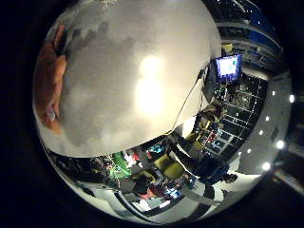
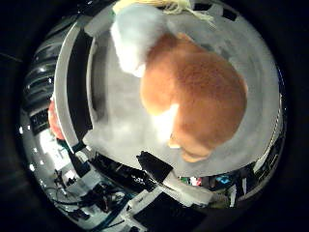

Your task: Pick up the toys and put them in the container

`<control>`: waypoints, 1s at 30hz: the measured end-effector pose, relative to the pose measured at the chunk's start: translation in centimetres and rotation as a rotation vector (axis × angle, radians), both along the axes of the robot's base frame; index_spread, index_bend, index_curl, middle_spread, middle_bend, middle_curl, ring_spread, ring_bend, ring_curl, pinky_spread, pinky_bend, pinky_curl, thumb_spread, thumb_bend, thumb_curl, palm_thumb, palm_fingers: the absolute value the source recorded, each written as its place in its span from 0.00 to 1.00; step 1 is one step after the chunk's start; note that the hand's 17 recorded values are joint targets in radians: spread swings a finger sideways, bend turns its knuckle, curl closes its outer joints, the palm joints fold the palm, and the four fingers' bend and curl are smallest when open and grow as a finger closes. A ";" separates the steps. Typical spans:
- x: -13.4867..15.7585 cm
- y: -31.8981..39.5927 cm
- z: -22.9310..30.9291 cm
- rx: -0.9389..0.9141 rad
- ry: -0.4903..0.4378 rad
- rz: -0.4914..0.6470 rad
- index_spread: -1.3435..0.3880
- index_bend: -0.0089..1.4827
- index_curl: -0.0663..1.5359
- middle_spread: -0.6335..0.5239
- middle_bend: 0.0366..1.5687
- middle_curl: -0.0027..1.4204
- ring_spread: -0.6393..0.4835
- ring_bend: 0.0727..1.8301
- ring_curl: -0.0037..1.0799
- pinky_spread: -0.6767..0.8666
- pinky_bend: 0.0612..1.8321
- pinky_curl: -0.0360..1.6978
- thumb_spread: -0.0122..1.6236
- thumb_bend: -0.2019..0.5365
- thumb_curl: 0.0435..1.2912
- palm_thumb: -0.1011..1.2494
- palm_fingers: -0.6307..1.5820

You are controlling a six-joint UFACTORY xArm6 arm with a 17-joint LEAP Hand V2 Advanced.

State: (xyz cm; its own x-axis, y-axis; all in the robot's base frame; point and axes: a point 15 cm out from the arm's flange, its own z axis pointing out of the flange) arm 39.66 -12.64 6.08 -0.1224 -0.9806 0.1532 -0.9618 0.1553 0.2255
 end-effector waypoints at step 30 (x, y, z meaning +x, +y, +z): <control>3.4 9.6 24.6 0.007 -0.475 0.255 0.53 0.42 0.44 0.38 0.72 0.40 0.34 0.64 0.48 0.18 0.61 0.34 0.55 0.25 0.28 0.85 0.83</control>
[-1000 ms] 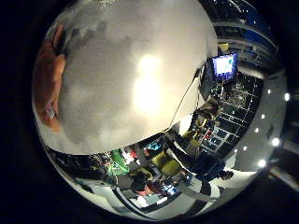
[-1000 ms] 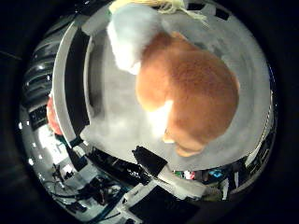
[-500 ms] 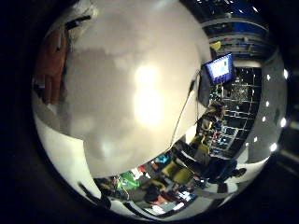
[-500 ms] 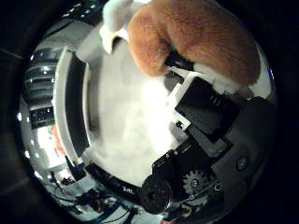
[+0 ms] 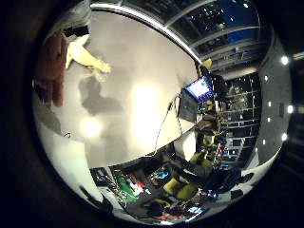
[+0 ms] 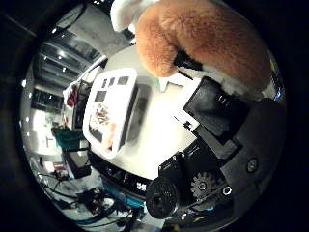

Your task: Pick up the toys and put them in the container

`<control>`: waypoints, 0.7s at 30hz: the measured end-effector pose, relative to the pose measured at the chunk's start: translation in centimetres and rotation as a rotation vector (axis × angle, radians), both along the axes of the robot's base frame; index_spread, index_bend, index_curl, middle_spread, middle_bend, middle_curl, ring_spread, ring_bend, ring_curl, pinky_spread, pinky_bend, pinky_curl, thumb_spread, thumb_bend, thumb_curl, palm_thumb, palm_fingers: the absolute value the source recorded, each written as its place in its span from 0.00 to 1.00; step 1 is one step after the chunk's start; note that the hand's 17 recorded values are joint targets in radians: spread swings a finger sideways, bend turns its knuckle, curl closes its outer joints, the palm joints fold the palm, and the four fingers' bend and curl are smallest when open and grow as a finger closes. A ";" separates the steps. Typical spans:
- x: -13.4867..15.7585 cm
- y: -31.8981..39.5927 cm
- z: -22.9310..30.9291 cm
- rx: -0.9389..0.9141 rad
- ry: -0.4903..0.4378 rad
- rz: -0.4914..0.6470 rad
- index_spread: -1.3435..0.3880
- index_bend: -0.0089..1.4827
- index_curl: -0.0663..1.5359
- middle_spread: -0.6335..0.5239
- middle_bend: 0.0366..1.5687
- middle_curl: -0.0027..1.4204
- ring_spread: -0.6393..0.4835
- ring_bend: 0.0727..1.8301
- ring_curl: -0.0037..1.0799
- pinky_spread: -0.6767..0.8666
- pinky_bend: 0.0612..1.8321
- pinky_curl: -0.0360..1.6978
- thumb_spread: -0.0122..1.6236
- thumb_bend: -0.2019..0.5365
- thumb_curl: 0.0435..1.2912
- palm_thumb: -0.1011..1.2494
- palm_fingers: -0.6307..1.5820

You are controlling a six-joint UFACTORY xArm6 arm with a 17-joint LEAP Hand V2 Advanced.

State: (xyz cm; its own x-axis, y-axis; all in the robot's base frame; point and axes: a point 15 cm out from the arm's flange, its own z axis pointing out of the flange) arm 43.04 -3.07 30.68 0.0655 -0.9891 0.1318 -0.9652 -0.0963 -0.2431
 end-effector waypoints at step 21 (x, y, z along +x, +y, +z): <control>-2.5 23.3 -4.7 0.087 0.038 0.362 0.47 0.23 0.35 0.46 0.33 0.25 0.57 0.35 0.28 0.56 0.49 0.29 0.56 0.22 0.24 0.68 0.28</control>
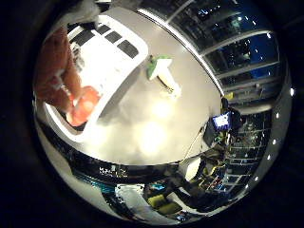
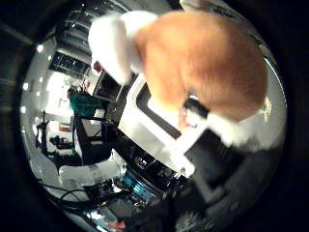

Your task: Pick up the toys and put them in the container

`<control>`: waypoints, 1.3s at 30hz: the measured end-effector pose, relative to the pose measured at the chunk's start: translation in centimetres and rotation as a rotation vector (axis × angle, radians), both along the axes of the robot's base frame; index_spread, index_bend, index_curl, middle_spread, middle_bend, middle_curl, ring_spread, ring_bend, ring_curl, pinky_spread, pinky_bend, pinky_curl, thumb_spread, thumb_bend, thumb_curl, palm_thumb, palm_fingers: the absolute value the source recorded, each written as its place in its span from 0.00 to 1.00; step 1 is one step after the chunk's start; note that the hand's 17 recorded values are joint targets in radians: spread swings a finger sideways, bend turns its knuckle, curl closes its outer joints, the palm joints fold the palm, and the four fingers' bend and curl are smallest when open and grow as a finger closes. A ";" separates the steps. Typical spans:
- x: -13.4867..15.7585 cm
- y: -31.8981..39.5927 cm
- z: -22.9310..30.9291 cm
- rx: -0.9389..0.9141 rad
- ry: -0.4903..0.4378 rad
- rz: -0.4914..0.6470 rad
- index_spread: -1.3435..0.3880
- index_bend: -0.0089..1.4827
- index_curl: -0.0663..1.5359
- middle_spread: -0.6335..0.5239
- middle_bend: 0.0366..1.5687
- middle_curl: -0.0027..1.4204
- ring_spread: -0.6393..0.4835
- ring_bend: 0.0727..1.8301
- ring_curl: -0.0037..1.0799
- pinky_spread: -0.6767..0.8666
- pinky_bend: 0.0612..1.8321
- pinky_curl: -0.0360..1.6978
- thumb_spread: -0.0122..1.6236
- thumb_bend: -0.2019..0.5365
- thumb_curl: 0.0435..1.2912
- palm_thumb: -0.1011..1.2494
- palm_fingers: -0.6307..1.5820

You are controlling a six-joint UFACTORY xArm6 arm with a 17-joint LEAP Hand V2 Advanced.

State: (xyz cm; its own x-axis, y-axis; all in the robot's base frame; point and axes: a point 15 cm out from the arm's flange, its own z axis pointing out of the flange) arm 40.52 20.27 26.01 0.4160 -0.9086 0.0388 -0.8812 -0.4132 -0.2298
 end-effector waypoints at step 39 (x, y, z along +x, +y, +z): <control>7.8 -27.8 -5.9 -0.236 -0.010 -0.073 0.54 0.11 0.22 0.53 0.14 0.23 0.64 0.14 0.22 0.71 0.23 0.16 0.54 0.23 0.23 0.58 0.36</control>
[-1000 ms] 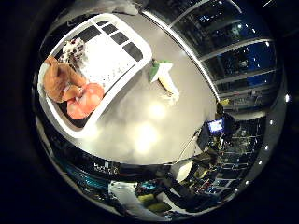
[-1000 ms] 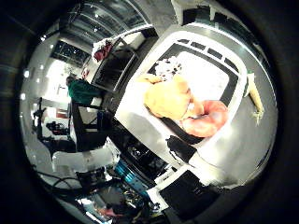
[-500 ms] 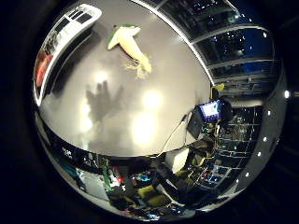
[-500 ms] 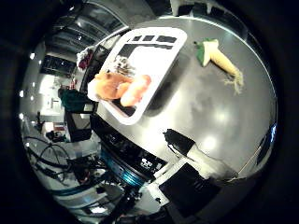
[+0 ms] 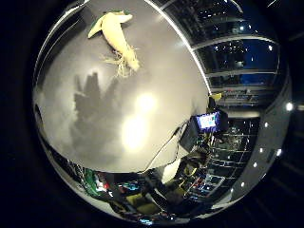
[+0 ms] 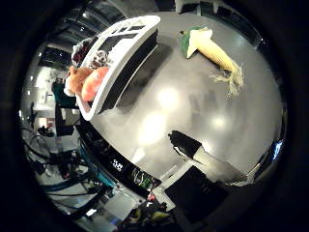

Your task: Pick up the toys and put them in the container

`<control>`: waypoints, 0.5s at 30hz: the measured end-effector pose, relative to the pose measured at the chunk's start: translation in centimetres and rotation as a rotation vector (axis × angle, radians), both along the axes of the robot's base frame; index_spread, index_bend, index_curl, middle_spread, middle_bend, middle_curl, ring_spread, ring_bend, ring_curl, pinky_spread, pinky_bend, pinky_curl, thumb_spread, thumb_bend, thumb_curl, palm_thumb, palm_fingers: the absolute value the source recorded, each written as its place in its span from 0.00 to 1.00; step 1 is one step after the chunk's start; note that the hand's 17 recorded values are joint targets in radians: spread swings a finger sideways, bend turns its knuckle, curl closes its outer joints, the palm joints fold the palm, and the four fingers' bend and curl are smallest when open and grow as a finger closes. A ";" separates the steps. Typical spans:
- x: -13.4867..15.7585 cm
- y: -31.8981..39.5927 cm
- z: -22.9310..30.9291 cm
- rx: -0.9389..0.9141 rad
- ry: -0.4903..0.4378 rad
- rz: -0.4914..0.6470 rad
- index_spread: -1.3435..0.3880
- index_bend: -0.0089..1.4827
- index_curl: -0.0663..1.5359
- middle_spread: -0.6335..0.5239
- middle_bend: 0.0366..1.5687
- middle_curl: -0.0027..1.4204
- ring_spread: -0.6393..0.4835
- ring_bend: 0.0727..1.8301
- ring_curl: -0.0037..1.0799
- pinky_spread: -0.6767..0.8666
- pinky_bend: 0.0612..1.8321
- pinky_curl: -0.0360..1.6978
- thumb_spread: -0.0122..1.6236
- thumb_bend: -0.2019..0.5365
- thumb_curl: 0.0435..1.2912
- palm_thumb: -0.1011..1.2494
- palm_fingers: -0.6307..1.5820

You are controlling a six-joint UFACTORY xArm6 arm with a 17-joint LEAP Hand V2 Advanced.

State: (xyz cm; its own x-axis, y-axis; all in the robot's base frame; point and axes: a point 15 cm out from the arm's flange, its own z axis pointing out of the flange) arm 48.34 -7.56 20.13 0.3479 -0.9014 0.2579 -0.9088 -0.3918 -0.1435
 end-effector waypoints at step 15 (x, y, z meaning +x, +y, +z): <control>8.7 -0.3 -3.7 0.007 0.062 -0.040 0.57 0.12 0.22 0.54 0.13 0.24 0.64 0.13 0.22 0.71 0.22 0.17 0.55 0.23 0.22 0.54 0.38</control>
